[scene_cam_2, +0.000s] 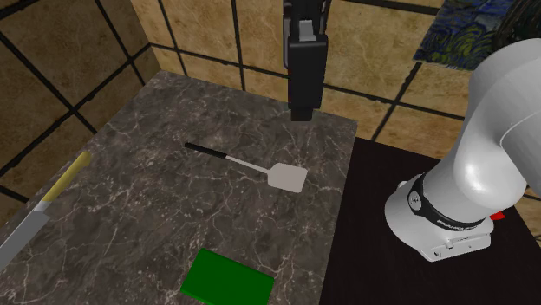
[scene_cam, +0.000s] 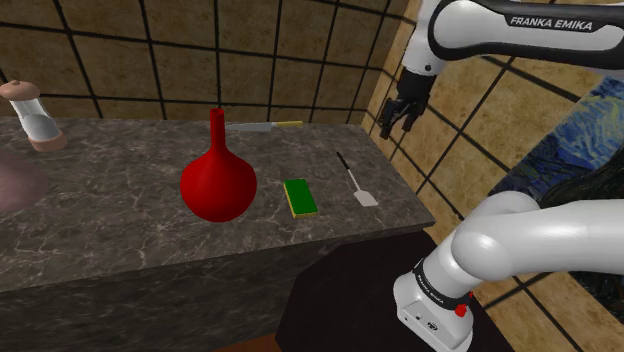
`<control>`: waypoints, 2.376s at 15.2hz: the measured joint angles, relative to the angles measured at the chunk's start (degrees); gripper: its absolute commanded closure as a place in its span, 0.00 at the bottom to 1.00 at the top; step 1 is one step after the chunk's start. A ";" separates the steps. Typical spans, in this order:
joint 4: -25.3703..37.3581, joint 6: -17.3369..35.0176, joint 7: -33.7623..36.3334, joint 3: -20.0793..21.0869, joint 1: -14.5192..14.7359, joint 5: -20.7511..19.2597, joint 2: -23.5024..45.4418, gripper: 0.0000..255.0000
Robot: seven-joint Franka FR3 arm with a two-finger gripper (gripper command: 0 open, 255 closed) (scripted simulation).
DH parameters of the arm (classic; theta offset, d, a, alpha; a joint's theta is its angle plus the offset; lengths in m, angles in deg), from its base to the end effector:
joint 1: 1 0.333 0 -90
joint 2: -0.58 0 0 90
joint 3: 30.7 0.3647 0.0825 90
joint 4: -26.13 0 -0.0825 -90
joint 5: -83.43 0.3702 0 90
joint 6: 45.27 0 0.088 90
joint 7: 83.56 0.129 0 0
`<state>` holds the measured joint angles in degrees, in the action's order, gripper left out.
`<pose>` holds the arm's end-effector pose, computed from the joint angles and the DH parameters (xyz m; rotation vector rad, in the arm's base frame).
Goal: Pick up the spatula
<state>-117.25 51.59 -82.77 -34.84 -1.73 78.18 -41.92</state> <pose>0.2707 -0.0385 0.5333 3.0981 -0.0990 -0.1118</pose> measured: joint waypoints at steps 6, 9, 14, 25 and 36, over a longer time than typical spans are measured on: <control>-6.80 15.24 3.79 -1.51 -2.11 -0.37 6.01 0.00; -9.30 23.51 5.80 -2.16 -3.00 -0.40 10.55 0.00; -11.15 37.09 8.27 -3.78 -4.48 -0.28 20.19 0.00; -11.66 55.27 9.56 -5.42 -4.85 1.88 35.80 0.00; -11.82 56.69 9.41 -5.46 -4.78 2.13 37.01 1.00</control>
<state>-129.07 108.27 -73.36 -40.30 -6.51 80.31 -4.92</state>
